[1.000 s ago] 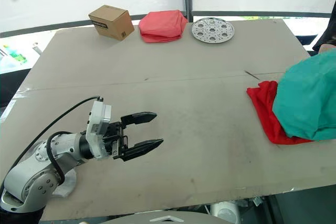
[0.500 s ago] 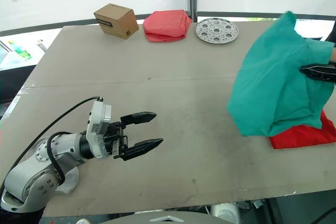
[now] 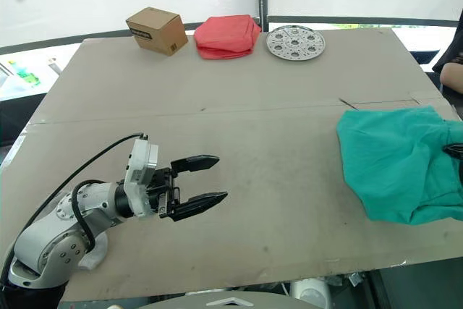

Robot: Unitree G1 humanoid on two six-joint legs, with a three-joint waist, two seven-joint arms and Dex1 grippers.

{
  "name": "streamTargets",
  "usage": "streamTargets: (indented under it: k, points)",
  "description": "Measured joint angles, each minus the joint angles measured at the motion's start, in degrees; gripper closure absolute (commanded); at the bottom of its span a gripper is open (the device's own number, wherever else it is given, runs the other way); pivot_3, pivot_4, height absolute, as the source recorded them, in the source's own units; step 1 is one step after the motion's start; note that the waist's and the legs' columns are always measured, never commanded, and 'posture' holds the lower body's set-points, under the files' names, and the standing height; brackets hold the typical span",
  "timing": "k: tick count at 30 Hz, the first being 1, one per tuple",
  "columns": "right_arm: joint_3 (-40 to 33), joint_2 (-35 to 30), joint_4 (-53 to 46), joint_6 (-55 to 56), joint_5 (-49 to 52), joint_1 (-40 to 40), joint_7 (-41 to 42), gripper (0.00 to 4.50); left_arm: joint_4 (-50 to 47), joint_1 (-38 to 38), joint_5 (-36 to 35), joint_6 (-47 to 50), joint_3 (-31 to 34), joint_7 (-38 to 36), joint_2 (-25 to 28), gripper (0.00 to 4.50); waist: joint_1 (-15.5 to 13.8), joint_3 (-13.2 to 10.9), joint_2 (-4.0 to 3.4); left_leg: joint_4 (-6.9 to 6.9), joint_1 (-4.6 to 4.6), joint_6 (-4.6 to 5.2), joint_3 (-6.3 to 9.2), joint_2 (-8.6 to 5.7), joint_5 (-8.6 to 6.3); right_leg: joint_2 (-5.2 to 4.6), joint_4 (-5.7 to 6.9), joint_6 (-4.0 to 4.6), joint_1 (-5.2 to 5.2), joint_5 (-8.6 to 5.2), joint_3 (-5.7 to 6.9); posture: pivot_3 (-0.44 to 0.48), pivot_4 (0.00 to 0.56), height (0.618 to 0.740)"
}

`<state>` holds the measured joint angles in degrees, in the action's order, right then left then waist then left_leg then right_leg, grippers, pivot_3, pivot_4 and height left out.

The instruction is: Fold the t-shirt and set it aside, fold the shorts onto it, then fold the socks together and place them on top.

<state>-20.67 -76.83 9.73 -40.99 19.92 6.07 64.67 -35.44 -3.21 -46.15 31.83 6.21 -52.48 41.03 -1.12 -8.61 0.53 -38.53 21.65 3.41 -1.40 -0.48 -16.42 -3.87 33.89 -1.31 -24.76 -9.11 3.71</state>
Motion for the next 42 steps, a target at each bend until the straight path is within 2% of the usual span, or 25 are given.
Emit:
streamTargets:
  k: [8,11,14,15,16,17,21,23,26,27,28,29,31,33,36,38,40,42]
  points:
    - [-0.86,0.70,-4.14,-3.88,-0.34,0.92,-4.17,4.44,-0.02,1.83,-0.05,0.00,-1.37,-1.67,0.02,0.00,-0.05,0.00,0.03,-0.03,0.01,0.00,0.02,-0.02,0.00,-0.01,-0.01,-0.01,0.02,0.00,0.01,0.000,0.150,0.740]
    - [-1.45,1.39,-4.93,-5.72,0.01,1.12,-5.43,3.46,-0.01,3.58,-0.14,0.03,-2.25,-1.83,-0.13,0.00,-0.05,-0.01,0.03,-0.03,0.02,0.00,0.01,-0.03,0.00,-0.01,-0.01,-0.01,0.02,0.01,0.01,0.000,0.150,0.740]
    - [-5.35,1.95,-4.96,-6.34,-0.31,0.45,-7.38,1.97,0.08,5.83,-0.11,-0.12,-3.48,-2.20,-1.25,0.00,-0.10,0.00,0.04,-0.02,0.03,0.00,0.03,-0.03,0.00,0.00,-0.02,-0.01,0.02,0.00,0.00,0.000,0.150,0.740]
    - [-6.14,1.97,-4.98,-6.37,-0.49,0.04,-7.58,1.67,0.18,5.84,-0.09,-0.12,-3.91,-2.31,-1.33,0.00,-0.05,0.00,0.06,-0.02,0.02,0.00,0.02,-0.02,0.00,0.04,-0.01,0.00,0.03,0.00,-0.01,0.000,0.150,0.740]
    - [-8.09,2.22,-5.84,-6.47,-0.83,-1.69,-7.82,1.10,0.56,6.29,-0.05,-0.14,-4.48,-2.54,-1.52,0.00,-0.16,0.00,0.05,-0.01,0.04,0.00,0.04,-0.02,0.00,0.04,-0.02,0.00,0.03,0.00,-0.02,0.000,0.150,0.740]
    - [-11.54,3.28,-7.17,-6.62,-1.69,-4.63,-8.05,0.75,1.39,6.74,0.06,-0.24,-4.86,-2.80,-2.29,0.00,-0.40,0.02,0.09,-0.02,0.05,0.00,0.09,-0.01,0.00,0.07,-0.01,0.00,0.03,0.00,0.01,0.000,0.150,0.740]
    - [-22.51,8.10,-9.77,-4.10,-5.28,-12.48,-9.02,0.75,4.35,8.45,1.23,-0.98,-6.74,-2.87,-4.79,0.00,-1.08,0.03,0.08,-0.05,0.03,0.01,0.01,-0.03,0.00,0.08,0.00,-0.02,0.05,0.01,0.03,0.000,0.150,0.740]
    - [-26.64,10.64,-12.05,-3.22,-5.86,-13.30,-9.59,0.75,5.86,9.52,1.40,-1.04,-7.05,-2.34,-6.26,0.00,-1.02,0.05,0.06,-0.11,0.02,0.02,-0.03,-0.02,0.00,0.09,0.03,-0.07,0.05,0.04,0.04,0.000,0.150,0.740]
    - [-31.87,16.71,-18.61,-1.23,-3.94,-9.91,-12.42,0.75,8.28,11.72,2.26,-1.27,-7.28,0.18,-9.95,0.00,-0.73,0.09,0.10,-0.14,-0.02,0.02,-0.09,-0.02,-0.01,0.18,0.05,-0.13,0.12,0.07,-0.10,0.000,0.150,0.740]
    - [-32.14,20.80,-23.88,-0.66,-1.11,-5.30,-15.06,0.75,10.00,12.57,2.40,-1.25,-7.05,2.19,-11.95,0.00,-0.23,0.06,0.18,-0.12,-0.02,0.02,-0.09,0.01,-0.01,0.22,0.07,-0.13,0.23,0.08,-0.16,0.000,0.150,0.740]
    - [-31.66,23.87,-28.24,-0.58,1.50,-1.98,-17.22,0.75,11.43,13.53,2.67,-1.24,-7.02,3.87,-13.69,0.00,0.16,0.05,0.21,-0.15,-0.03,0.02,-0.06,0.03,-0.01,0.24,0.09,-0.14,0.30,0.08,-0.16,0.000,0.150,0.740]
    - [-29.84,28.50,-33.62,-2.28,5.84,3.11,-21.14,0.48,12.88,14.57,3.61,-1.34,-6.69,6.56,-15.75,0.00,0.60,0.06,0.41,-0.13,-0.09,0.01,-0.03,0.05,0.00,0.30,0.10,-0.14,0.33,0.08,-0.30,0.000,0.150,0.740]
    - [-24.46,36.69,-40.84,-4.00,10.96,7.70,-27.31,0.06,14.89,16.19,5.33,-1.79,-6.63,11.14,-18.76,0.00,0.64,0.11,0.71,-0.13,-0.43,-0.01,0.10,0.10,0.01,0.37,0.10,-0.12,0.42,0.08,-0.36,0.000,0.150,0.740]
    - [-15.97,44.82,-45.55,-3.71,12.75,7.97,-31.45,0.06,16.21,17.05,7.25,-2.30,-6.29,15.57,-21.24,0.00,0.37,0.13,0.77,-0.12,-0.48,-0.03,0.12,0.11,0.01,0.37,0.11,-0.10,0.47,0.08,-0.37,0.000,0.150,0.740]
    - [-2.35,53.53,-47.16,-3.18,13.69,8.37,-34.91,0.06,16.25,17.50,10.20,-2.19,-5.13,22.31,-22.85,0.00,-0.01,0.03,0.54,-0.07,-0.39,-0.25,0.11,-0.03,0.14,0.21,0.09,0.14,0.40,0.23,-0.38,0.000,0.150,0.740]
    - [4.02,54.81,-47.64,-2.02,14.27,8.82,-34.17,0.06,15.71,17.31,11.40,-2.06,-4.44,24.56,-22.56,0.00,0.03,0.04,0.54,-0.07,-0.35,-0.27,0.11,-0.11,0.15,0.18,0.00,0.14,0.40,0.23,-0.38,0.000,0.150,0.740]
    - [11.96,52.26,-47.89,-0.24,14.52,7.77,-28.66,0.06,13.23,14.83,12.91,-1.84,-4.49,25.10,-20.15,0.00,0.27,0.04,0.55,-0.06,-0.36,-0.20,0.11,-0.15,0.11,0.17,-0.05,0.12,0.41,0.20,-0.41,0.000,0.150,0.740]
    - [14.74,51.21,-47.42,1.10,14.46,7.04,-25.57,0.06,12.03,13.10,13.37,-1.70,-4.35,25.05,-18.82,0.00,0.25,0.04,0.55,-0.06,-0.35,-0.07,0.11,-0.18,0.03,0.11,-0.05,0.10,0.41,0.18,-0.40,0.000,0.150,0.740]
